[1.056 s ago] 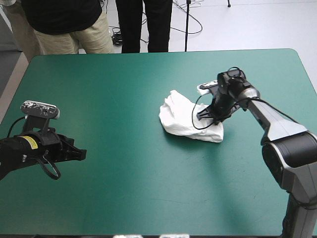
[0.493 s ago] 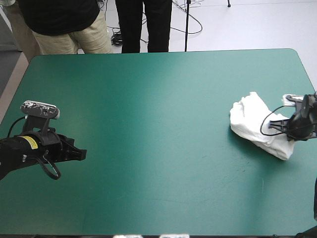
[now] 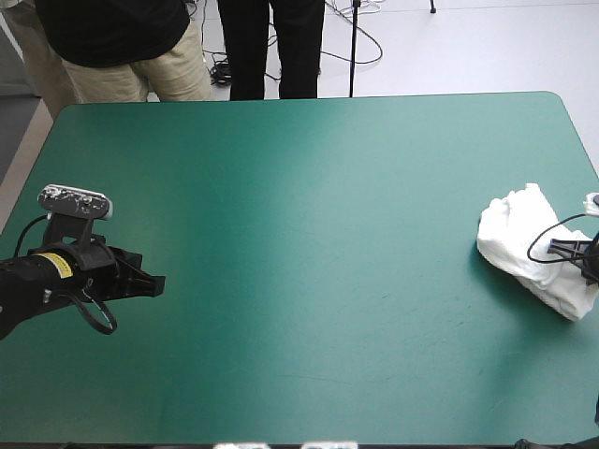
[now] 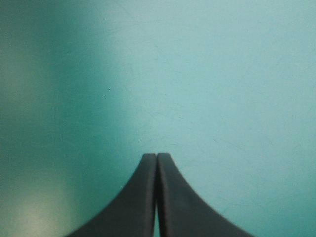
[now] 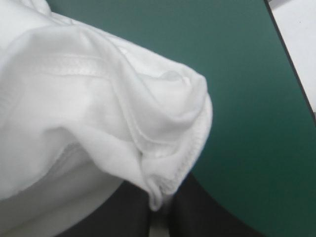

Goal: Fold the cloth

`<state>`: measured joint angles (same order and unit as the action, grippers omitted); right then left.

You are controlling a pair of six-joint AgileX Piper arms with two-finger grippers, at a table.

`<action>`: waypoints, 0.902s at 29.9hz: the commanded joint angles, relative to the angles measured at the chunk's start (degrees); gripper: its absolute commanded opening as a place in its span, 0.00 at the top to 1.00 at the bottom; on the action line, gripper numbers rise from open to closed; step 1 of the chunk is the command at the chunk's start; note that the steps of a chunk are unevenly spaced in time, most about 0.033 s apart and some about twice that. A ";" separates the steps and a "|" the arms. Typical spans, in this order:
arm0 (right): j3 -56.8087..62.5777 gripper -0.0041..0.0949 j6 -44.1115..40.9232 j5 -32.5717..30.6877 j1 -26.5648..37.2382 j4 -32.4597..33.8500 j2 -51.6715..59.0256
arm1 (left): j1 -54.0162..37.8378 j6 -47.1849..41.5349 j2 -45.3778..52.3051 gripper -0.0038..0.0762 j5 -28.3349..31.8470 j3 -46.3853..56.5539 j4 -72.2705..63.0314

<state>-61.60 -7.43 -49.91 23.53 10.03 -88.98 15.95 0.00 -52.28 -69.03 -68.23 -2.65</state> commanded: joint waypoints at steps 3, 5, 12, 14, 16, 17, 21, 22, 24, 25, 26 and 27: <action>-1.20 0.66 1.74 0.38 0.43 0.74 1.84 | -0.01 0.00 0.48 0.96 3.43 -1.48 -0.63; -1.20 0.48 1.32 0.47 0.43 0.44 1.75 | -0.01 0.00 0.48 0.96 3.43 -1.48 -0.63; -3.94 0.34 1.23 -2.14 0.32 -3.31 4.81 | -0.01 0.00 0.48 0.96 3.43 -1.48 -0.63; -5.14 0.40 1.55 -3.57 0.32 -3.33 7.63 | -0.01 0.00 0.48 0.96 3.33 -1.48 -0.63; -6.42 0.46 1.55 -5.90 0.32 -3.91 11.17 | -0.01 0.00 0.48 0.96 3.43 -1.48 -0.63; -6.82 0.48 1.55 -6.81 0.32 -5.37 13.04 | -0.01 0.00 0.48 0.96 3.51 -1.48 -0.63; -6.96 0.68 4.27 -7.06 -0.79 -16.47 20.15 | -0.01 0.00 0.48 0.96 3.64 -1.48 -0.52; -6.96 0.77 6.24 -7.06 -1.88 -19.04 21.79 | -0.01 0.00 0.48 0.96 3.64 -1.48 -0.52; -6.96 0.96 10.50 -7.22 -4.86 -22.38 24.66 | -0.01 0.00 0.48 0.96 3.43 -1.48 -0.52; -6.96 0.96 11.24 -7.63 -6.95 -22.75 26.16 | -0.01 0.00 0.48 0.96 3.43 -1.48 -0.52; -6.96 0.96 11.67 -8.21 -9.23 -22.75 27.64 | -0.01 0.00 0.48 0.96 3.43 -1.48 -0.52; -6.96 0.96 11.78 -8.80 -11.58 -22.63 29.09 | -0.01 0.00 0.48 0.96 3.43 -1.48 -0.52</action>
<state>-66.73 1.61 -59.16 16.73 -10.46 -64.75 15.95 0.00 -52.28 -68.70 -68.23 -2.60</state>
